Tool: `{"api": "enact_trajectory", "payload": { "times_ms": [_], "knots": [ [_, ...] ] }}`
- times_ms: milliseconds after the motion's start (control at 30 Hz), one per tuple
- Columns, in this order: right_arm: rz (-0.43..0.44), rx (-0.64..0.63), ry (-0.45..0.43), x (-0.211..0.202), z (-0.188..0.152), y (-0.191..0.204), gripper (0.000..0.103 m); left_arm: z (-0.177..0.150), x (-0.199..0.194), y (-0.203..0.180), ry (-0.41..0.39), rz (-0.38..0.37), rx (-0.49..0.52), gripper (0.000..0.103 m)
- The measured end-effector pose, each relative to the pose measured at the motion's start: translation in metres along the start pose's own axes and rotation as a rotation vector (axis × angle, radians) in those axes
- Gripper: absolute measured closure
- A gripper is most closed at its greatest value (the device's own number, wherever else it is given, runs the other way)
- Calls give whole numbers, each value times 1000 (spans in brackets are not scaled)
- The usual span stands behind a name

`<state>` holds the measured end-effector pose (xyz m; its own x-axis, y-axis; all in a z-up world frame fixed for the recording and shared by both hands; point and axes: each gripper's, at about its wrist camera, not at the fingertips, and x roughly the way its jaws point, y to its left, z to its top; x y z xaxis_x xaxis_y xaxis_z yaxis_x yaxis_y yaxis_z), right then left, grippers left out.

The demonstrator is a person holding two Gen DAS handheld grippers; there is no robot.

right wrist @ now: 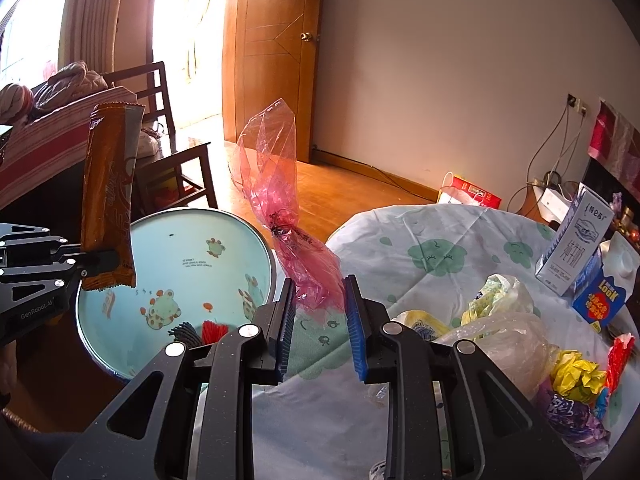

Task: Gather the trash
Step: 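Carry the orange wrapper with the left tool while the right tool carries the pink bag over the bucket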

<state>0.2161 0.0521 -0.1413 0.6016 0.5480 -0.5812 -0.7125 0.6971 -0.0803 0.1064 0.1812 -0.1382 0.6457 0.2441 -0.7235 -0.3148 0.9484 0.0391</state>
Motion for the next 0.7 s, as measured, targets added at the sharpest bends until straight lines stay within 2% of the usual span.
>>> {"api": "enact_trajectory", "payload": {
  "times_ms": [600, 700],
  "knots": [
    [12, -17, 12, 3, -1, 3, 77, 0, 0, 1, 4, 1, -2, 95],
    [29, -28, 17, 4, -1, 5, 76, 1, 1, 0, 7, 3, 0, 92]
  ]
}}
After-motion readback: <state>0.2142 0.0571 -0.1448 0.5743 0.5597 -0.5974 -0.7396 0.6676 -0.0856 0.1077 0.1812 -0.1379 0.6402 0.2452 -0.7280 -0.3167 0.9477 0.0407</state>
